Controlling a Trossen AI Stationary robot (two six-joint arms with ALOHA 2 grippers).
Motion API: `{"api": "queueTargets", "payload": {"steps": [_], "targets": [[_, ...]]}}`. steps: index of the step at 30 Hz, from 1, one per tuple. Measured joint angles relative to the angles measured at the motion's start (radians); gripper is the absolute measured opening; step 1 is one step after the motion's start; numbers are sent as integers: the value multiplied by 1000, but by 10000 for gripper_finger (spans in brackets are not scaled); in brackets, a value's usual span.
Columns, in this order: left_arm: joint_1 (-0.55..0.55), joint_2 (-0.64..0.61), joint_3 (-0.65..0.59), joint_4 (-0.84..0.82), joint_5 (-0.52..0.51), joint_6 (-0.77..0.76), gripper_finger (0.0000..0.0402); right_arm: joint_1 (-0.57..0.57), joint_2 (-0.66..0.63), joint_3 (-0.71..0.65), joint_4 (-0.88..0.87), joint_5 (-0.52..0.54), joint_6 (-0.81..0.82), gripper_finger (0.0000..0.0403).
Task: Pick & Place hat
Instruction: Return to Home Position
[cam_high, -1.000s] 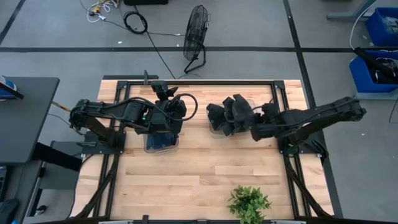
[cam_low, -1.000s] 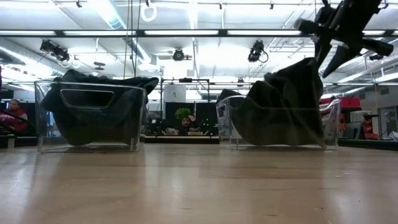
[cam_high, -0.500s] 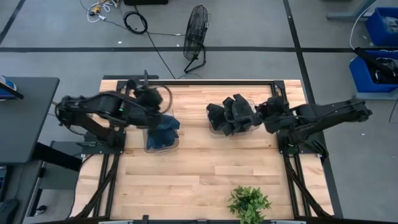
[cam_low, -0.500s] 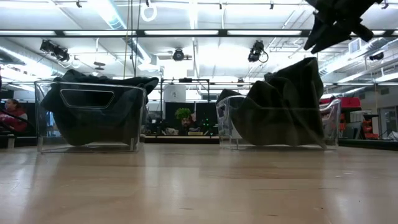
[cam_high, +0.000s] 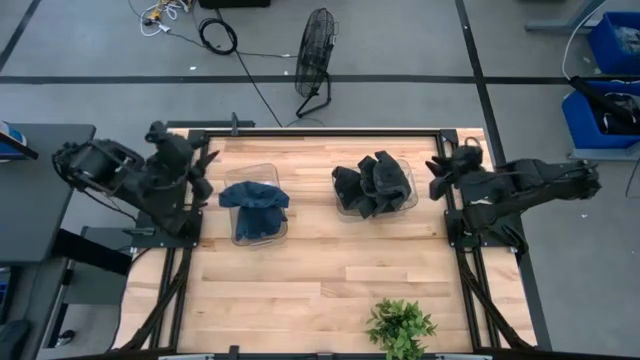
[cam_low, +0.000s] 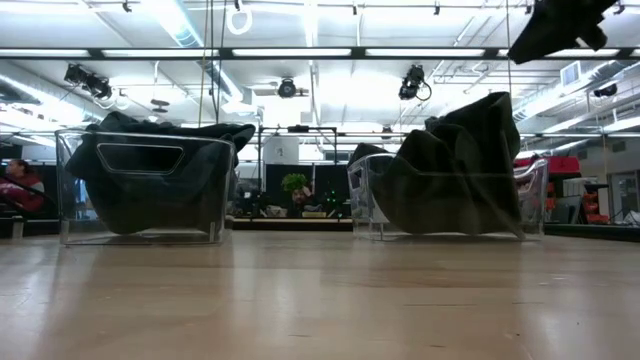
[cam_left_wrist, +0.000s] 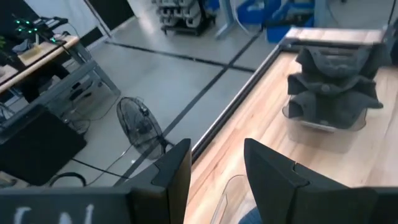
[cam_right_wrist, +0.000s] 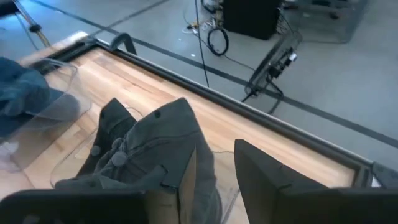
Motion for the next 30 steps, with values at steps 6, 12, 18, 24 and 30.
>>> {"api": "queueTargets", "payload": {"steps": [6,12,18,24,30], "targets": [[-109,-162,-306,60,-86,-174,154,12,-87,0,0,0,-84,117],[-173,-279,-595,244,-195,-201,154,42,-132,0,1,-1,-138,117],[-223,-398,-788,276,-231,-323,154,73,-200,-119,128,-4,-252,117],[-292,-501,-889,335,-260,-390,154,83,-285,-264,449,-69,-490,117],[-380,-560,-977,360,-381,-371,154,82,-330,-394,815,-241,-810,117]]}}
